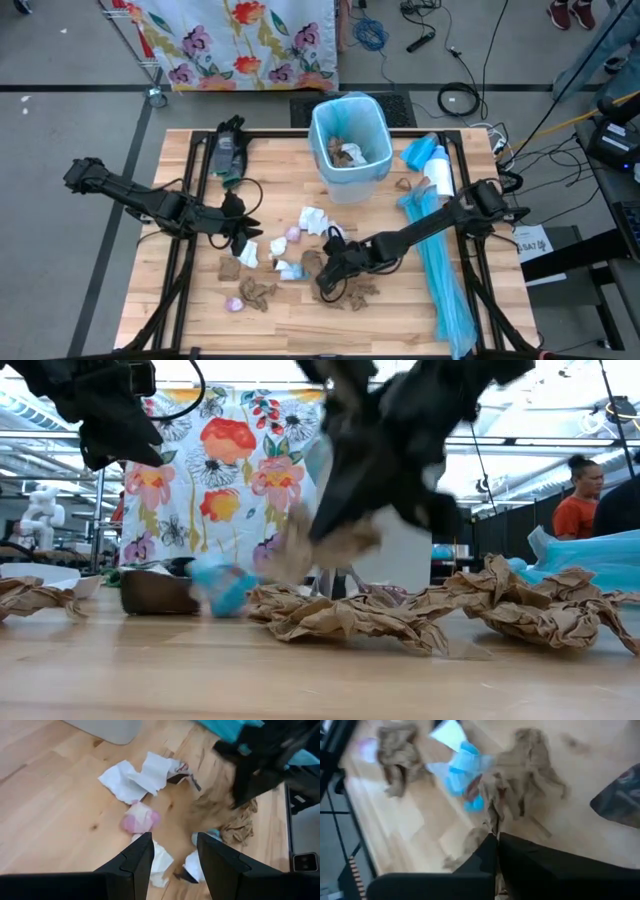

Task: Place trash/remove bag and relplace
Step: Put the brown napkin into the trash bin

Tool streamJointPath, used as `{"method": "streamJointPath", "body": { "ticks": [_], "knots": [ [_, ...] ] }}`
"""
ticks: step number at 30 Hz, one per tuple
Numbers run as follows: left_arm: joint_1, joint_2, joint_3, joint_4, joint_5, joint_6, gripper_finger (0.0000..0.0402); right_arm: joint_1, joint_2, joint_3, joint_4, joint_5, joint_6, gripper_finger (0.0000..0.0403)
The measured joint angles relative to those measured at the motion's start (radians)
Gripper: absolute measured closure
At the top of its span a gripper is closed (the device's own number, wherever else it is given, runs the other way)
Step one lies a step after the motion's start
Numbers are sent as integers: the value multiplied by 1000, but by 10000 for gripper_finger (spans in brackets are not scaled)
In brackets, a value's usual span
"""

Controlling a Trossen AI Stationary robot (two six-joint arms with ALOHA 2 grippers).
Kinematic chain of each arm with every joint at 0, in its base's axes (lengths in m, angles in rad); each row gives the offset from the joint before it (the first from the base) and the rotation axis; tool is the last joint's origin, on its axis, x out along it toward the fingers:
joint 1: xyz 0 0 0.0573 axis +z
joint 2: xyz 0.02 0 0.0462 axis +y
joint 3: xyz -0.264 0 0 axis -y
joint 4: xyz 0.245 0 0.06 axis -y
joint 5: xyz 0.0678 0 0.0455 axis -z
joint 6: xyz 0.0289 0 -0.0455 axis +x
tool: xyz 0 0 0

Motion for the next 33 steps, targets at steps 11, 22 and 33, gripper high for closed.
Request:
{"method": "streamJointPath", "body": {
  "ticks": [11, 22, 33],
  "knots": [
    [0, 11, 0, -3, 1, 1, 245, 52, -200, 303, -574, 223, -69, 403],
    [2, 33, 0, -1, 26, 1, 245, -21, -329, 469, -630, 502, -347, 403],
    [2, 32, 0, -3, 17, 0, 245, -313, -345, 469, -616, 519, -571, 403]
  ]
}}
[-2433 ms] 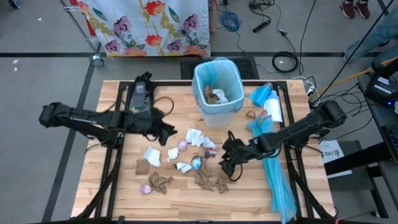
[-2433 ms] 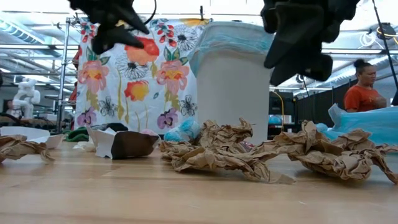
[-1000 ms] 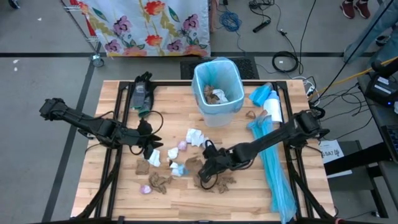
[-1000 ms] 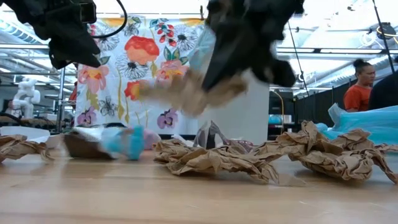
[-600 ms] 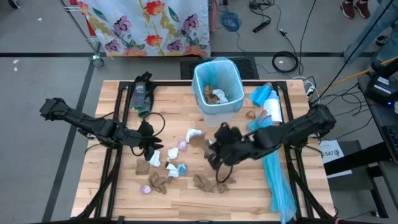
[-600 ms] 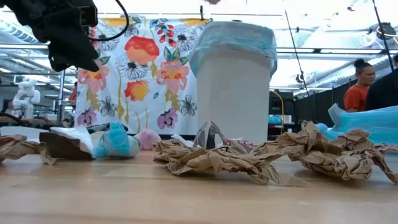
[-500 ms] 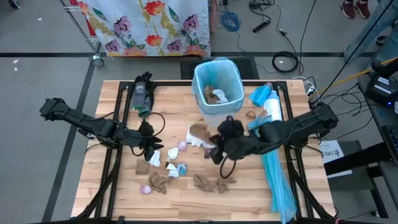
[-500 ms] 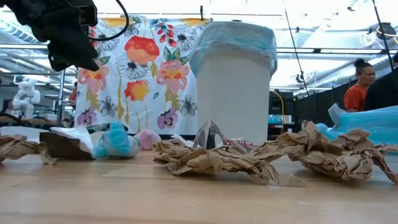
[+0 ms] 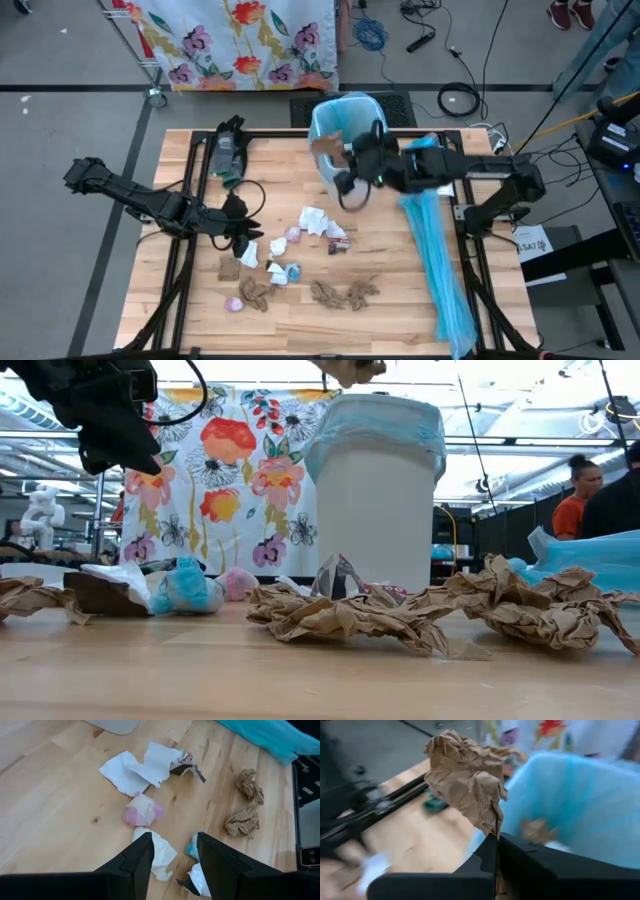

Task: Place trash/remove bag and relplace
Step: Put the brown napkin into the trash bin, then put the crumpled pink trash bag into the trash bin

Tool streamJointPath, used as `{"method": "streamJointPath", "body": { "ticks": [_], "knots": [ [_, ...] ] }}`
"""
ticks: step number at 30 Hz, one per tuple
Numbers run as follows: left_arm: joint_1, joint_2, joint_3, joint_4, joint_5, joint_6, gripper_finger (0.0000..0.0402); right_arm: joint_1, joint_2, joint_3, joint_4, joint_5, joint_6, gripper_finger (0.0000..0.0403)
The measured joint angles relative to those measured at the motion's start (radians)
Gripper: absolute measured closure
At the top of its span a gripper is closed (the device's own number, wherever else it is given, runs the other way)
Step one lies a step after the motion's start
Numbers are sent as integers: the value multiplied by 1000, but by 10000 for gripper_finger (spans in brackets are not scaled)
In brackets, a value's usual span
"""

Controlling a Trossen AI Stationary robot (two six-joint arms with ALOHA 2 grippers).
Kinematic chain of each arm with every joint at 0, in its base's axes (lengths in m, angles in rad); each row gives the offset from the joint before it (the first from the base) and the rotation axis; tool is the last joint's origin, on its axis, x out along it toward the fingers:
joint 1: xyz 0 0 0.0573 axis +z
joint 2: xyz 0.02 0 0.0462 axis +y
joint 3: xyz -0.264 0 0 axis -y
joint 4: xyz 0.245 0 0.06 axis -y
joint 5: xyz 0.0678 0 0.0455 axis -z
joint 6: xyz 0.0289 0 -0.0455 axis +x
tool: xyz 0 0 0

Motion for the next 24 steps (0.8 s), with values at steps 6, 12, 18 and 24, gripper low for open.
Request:
{"method": "streamJointPath", "body": {
  "ticks": [6, 12, 18, 24],
  "knots": [
    [11, -1, 0, -1, -67, -24, 245, -146, 0, 0, -1, -53, -4, 395],
    [62, -8, 0, -2, -68, -1, 245, -226, 0, 0, 6, -180, -28, 347],
    [107, -12, 0, -6, -38, 8, 245, -232, 0, 0, -6, -226, -25, 293],
    [95, -12, 0, -10, -3, -97, 245, -182, -26, 0, -80, -328, 38, 266]
  ]
}}
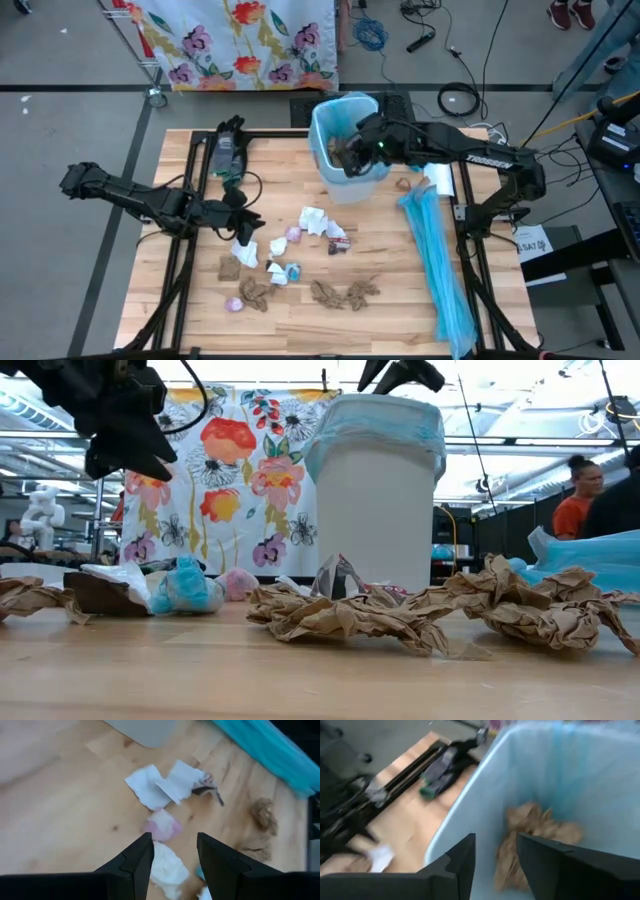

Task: Place trash/remove bag and relplace
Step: Put the crumpled pink trash bag into the trash bin

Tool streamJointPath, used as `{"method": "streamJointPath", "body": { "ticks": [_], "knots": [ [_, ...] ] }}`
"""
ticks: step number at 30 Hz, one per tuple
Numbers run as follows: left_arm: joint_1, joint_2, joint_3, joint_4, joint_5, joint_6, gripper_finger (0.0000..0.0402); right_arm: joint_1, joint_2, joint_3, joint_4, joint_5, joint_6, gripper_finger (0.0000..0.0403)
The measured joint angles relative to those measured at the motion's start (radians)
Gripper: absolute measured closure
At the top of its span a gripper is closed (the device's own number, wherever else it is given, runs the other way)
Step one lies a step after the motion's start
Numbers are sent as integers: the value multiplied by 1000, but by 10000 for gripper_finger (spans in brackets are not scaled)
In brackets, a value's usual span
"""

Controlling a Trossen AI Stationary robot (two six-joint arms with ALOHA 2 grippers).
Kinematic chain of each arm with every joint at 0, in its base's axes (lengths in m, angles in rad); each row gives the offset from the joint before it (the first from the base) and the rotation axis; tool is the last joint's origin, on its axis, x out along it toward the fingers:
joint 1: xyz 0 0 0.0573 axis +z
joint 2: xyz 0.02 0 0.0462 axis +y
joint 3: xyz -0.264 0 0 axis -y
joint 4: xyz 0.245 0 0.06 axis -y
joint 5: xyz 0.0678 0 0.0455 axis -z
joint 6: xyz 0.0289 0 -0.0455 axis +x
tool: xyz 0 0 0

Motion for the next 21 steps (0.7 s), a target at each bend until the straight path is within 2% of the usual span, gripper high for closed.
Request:
{"method": "streamJointPath", "body": {
  "ticks": [4, 10, 17, 21],
  "knots": [
    [-49, 9, 0, -3, 38, -60, 245, 66, -17, 0, -80, -17, 75, 264],
    [-97, 90, 0, 48, 39, -55, 245, 206, -33, 0, -190, -15, 207, 266],
    [-91, 204, 1, 149, 45, -17, 245, 406, -32, 0, -292, -16, 445, 266],
    [-55, 265, 2, 228, 96, -1, 245, 537, -31, -13, -330, -11, 613, 266]
  ]
}}
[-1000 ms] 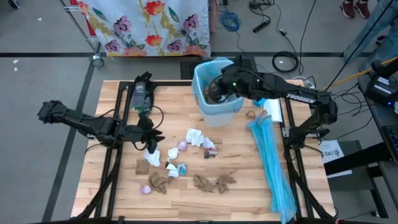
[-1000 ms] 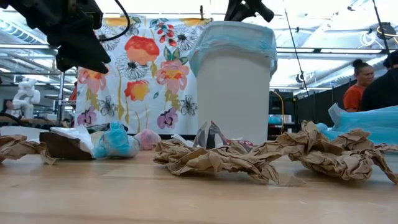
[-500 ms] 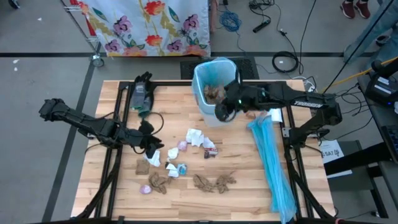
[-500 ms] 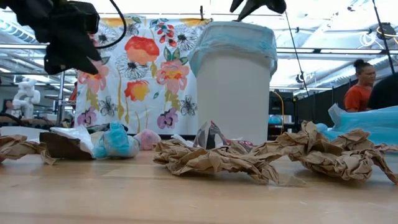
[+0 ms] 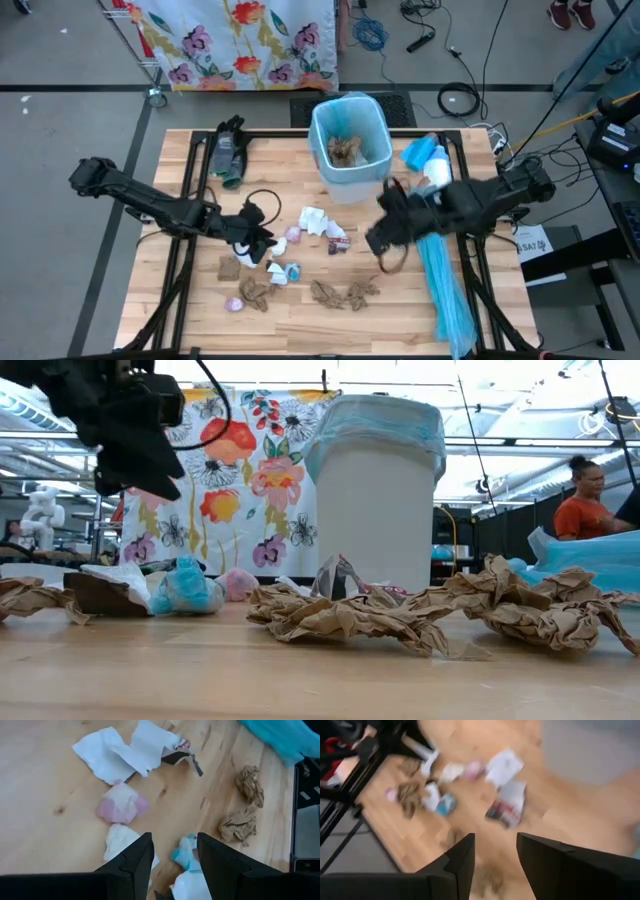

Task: Place trash/remove bag and relplace
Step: Put the crumpled pink trash bag into the trash bin

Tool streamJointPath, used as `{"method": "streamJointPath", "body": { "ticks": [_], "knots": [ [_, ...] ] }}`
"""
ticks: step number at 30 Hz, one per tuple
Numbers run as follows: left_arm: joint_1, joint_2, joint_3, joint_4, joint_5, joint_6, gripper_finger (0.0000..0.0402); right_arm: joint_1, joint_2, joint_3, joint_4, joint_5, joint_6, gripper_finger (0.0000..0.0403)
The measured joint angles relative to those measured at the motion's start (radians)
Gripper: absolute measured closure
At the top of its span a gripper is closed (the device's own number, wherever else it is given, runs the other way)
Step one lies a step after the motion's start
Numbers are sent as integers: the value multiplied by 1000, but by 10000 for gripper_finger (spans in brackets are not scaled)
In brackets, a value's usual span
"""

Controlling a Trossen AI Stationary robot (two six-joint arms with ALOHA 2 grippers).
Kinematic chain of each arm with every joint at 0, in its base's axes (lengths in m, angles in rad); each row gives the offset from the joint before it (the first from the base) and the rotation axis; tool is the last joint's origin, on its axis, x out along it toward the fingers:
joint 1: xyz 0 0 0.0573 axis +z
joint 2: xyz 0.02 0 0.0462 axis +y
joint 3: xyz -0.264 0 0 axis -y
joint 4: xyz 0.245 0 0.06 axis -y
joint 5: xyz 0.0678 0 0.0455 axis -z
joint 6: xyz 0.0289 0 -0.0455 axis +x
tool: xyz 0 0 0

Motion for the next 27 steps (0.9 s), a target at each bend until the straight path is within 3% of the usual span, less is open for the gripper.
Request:
{"method": "streamJointPath", "body": {
  "ticks": [6, 15, 27],
  "knots": [
    [106, 135, 61, -5, 104, 51, 245, 183, 4, -71, -57, 58, 279, 266],
    [236, 341, 182, -27, 183, 112, 245, 358, 4, -248, -64, 75, 609, 266],
    [304, 626, 339, -115, 225, 151, 245, 479, 5, -391, -63, 75, 789, 266]
  ]
}}
